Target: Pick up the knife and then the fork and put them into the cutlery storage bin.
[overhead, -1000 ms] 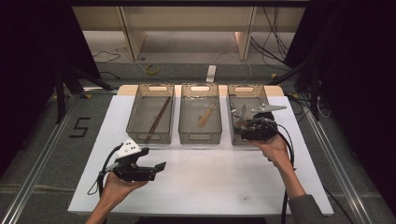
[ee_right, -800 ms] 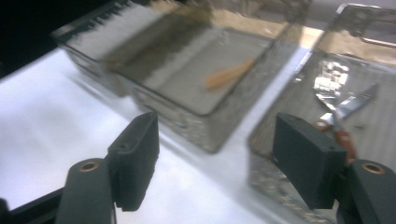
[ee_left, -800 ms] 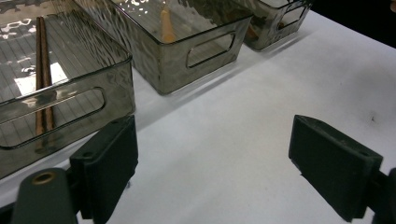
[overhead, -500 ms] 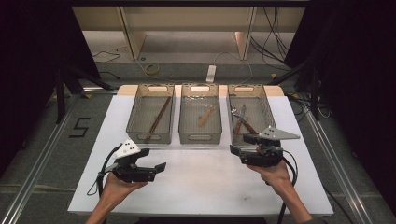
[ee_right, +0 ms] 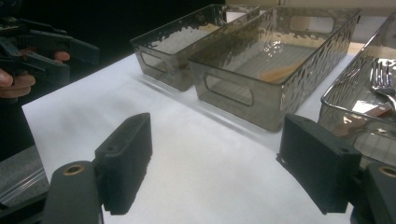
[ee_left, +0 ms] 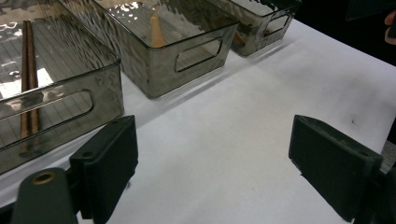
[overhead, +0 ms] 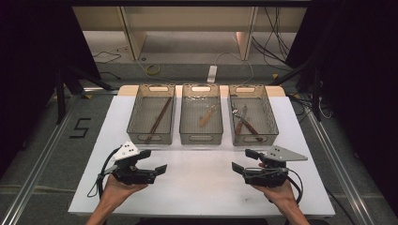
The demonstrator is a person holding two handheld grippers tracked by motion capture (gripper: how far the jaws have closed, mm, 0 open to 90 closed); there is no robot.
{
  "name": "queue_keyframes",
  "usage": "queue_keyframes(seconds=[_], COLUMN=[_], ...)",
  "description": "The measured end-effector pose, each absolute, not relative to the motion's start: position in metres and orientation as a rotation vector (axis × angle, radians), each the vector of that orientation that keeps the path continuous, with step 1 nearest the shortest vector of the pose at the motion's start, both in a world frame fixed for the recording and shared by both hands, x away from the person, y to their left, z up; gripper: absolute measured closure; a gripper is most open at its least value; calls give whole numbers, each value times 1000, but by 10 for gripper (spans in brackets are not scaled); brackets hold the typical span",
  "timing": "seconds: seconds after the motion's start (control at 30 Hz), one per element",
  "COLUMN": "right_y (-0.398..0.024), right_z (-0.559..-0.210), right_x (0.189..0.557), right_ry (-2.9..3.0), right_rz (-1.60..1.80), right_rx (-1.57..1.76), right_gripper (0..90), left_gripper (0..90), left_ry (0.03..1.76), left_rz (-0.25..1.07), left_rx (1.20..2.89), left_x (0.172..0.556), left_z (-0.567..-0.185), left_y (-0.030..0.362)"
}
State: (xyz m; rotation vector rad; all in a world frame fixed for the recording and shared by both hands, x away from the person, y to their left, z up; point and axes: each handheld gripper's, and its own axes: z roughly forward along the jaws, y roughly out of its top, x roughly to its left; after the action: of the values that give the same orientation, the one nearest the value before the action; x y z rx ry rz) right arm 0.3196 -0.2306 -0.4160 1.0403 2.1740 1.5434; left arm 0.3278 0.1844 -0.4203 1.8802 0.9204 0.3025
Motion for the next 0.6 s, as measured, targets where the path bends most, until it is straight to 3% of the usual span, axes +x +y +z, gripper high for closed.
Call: queue_keyframes(seconds=[0.6], right_y=[-244], right_z=[-426], right_x=[302], right_ry=[2145], right_rz=[1516], right_rx=[1070], right_gripper=[217], left_gripper=[153], left_ry=[906], left_rz=[293], left_rx=[1858], left_x=[326], left_z=[-420], left_y=[185])
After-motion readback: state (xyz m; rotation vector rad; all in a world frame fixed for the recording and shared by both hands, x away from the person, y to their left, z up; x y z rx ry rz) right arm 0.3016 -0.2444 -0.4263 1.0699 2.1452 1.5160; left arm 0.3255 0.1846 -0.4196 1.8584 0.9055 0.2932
